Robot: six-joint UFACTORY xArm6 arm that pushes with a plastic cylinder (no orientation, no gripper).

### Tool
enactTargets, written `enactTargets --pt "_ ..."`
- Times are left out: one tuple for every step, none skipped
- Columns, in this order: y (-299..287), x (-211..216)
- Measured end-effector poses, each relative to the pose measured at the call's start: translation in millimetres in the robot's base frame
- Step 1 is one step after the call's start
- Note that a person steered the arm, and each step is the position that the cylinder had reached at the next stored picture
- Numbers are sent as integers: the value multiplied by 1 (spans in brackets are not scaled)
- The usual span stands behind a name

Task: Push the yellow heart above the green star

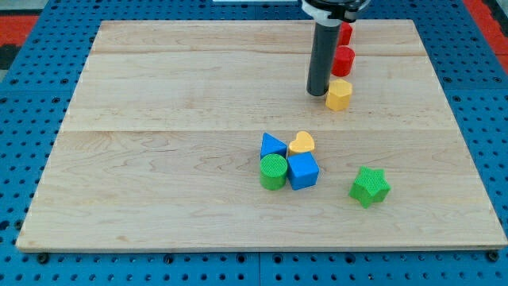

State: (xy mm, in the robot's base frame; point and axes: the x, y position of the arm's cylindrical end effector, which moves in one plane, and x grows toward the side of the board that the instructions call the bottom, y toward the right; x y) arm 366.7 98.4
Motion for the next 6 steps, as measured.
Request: enactTargets --pt "-27 4" --pt "-78 41" --pt "-63 89" --pt "-68 104" --pt "-72 117" --pt "-24 128"
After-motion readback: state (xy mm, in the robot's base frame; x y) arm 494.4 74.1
